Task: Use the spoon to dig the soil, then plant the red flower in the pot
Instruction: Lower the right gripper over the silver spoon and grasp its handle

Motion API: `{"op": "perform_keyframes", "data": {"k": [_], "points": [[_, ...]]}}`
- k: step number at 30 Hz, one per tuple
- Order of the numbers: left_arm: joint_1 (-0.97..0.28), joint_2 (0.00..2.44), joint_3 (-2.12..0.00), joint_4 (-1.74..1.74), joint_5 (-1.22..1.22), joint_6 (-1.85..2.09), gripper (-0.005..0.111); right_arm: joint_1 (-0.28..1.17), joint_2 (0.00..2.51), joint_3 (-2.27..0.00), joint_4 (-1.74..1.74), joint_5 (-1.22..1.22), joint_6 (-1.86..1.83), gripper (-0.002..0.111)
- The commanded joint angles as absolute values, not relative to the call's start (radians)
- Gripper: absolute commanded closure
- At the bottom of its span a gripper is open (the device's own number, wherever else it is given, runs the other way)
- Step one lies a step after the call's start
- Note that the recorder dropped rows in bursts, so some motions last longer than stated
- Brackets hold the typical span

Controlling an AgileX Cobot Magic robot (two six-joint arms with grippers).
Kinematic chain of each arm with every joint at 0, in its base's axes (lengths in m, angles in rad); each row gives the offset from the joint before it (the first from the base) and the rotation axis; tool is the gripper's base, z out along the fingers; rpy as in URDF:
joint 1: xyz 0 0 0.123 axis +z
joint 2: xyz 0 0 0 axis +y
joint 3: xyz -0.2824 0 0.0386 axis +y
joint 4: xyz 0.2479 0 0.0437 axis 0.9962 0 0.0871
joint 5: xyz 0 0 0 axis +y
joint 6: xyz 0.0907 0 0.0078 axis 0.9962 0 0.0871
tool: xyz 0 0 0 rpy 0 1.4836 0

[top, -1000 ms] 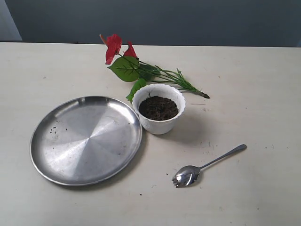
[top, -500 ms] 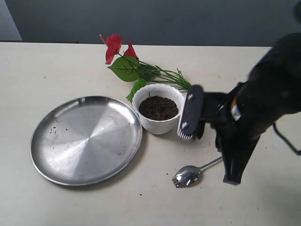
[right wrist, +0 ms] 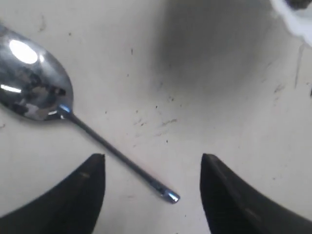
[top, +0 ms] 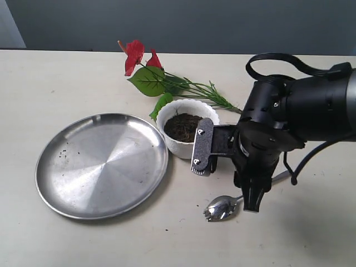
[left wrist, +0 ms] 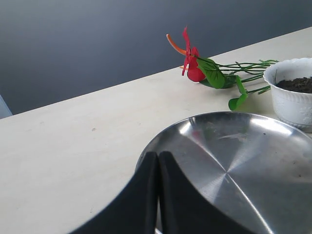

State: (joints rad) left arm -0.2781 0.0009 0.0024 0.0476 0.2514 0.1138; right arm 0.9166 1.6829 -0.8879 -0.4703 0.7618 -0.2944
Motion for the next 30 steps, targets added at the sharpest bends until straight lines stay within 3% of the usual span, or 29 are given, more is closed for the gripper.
{"op": "perform_keyframes", "data": {"k": [1,14,21,30], "points": [[-0.283,0.000,0.000,0.040,0.238,0.110,0.106,0.919,1.706,-0.892,-0.492,0.700,-0.287,0.053],[-0.283,0.000,0.000,0.040,0.238,0.112,0.106,0.919,1.798,-0.892,-0.470,0.748,-0.307,0.056],[-0.283,0.000,0.000,0.040,0.238,0.112,0.106,0.919,1.825,-0.892,-0.409,0.748,-0.356,0.076],[-0.283,0.000,0.000,0.040,0.238,0.112,0.106,0.919,1.841,-0.892,-0.423,0.753,-0.363,0.077]]}}
